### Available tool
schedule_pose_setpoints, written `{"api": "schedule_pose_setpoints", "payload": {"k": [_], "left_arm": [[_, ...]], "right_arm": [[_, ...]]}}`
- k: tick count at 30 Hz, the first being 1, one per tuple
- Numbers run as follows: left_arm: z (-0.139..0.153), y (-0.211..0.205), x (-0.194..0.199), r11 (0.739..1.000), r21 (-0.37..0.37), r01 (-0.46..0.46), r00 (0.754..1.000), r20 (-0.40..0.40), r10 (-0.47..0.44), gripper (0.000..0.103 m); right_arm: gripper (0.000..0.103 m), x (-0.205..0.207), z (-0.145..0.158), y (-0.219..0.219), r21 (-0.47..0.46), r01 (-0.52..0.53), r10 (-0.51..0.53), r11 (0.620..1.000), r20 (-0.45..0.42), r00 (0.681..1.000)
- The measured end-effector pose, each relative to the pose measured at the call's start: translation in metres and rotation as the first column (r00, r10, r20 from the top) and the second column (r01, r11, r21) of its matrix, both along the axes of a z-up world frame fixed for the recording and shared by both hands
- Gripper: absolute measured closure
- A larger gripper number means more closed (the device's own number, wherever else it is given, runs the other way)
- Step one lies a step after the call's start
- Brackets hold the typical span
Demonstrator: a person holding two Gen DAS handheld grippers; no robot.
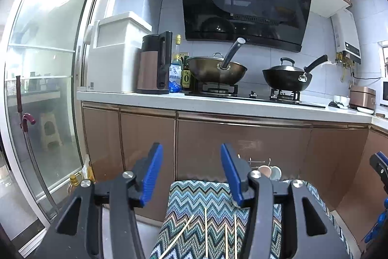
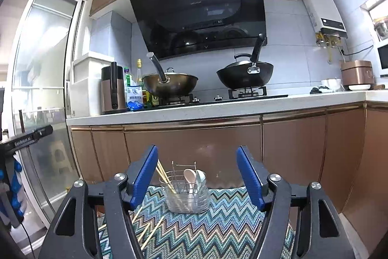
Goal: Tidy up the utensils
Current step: 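Raise both open tools away from the wire-rack cup, then lower both tools to the mat and grasp a bamboo chopstick with each tool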
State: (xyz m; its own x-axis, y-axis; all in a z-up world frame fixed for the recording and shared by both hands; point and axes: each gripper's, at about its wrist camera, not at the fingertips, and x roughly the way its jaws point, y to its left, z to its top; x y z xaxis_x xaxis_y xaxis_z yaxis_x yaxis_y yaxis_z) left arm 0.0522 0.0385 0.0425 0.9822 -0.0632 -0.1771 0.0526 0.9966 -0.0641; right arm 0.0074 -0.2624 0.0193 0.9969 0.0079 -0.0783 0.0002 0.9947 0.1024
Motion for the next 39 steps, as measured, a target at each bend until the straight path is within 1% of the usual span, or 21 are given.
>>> {"api": "schedule_pose_setpoints", "payload": {"k": [1,3,6,10,18,23,27,33,39], "left_arm": [[-0.002,-0.002,-0.005,1.000,0.004,-0.001,1.000,-0.002,0.001,0.055],[-0.005,-0.005,-0.011,1.000,0.007,0.003,1.000,-0.004,-0.003,0.055],[-0.009,-0.011,-0.023,1.000,0.010,0.014,1.000,-0.010,-0.014,0.054],[-0.012,-0.017,-0.037,1.000,0.016,0.025,1.000,-0.001,-0.025,0.054],[-0.010,-0.019,-0.057,1.000,0.024,0.015,1.000,0.022,-0.016,0.054],[-0.008,-0.014,-0.059,1.000,0.012,-0.002,0.999,0.034,0.002,0.054],[-0.012,-0.011,-0.053,1.000,0.007,-0.019,1.000,0.015,0.019,0.054],[-0.024,-0.010,-0.040,0.999,0.021,-0.030,0.999,-0.029,0.031,0.054],[-0.039,-0.008,-0.013,1.000,0.022,-0.016,0.995,-0.101,0.018,0.054]], "right_arm": [[0.028,-0.005,0.000,0.001,0.004,0.001,-0.001,1.000,0.005,1.000],[0.025,-0.012,-0.001,0.003,0.004,0.006,-0.006,1.000,0.015,1.000],[0.015,-0.026,-0.002,0.012,-0.010,0.009,-0.008,1.000,0.025,1.000],[0.010,-0.038,-0.001,0.021,-0.045,-0.005,0.006,0.999,0.027,1.000],[0.010,-0.048,0.000,0.035,-0.085,-0.001,0.002,0.996,0.016,1.000],[0.010,-0.048,0.001,0.034,-0.078,0.006,-0.005,0.997,0.014,1.000],[0.010,-0.046,-0.001,0.029,-0.063,0.012,-0.011,0.998,0.004,1.000],[0.010,-0.031,-0.011,0.030,-0.060,-0.006,0.003,0.998,-0.045,0.999],[0.013,-0.009,-0.024,0.033,-0.059,-0.036,0.029,0.998,-0.113,0.993]]}}
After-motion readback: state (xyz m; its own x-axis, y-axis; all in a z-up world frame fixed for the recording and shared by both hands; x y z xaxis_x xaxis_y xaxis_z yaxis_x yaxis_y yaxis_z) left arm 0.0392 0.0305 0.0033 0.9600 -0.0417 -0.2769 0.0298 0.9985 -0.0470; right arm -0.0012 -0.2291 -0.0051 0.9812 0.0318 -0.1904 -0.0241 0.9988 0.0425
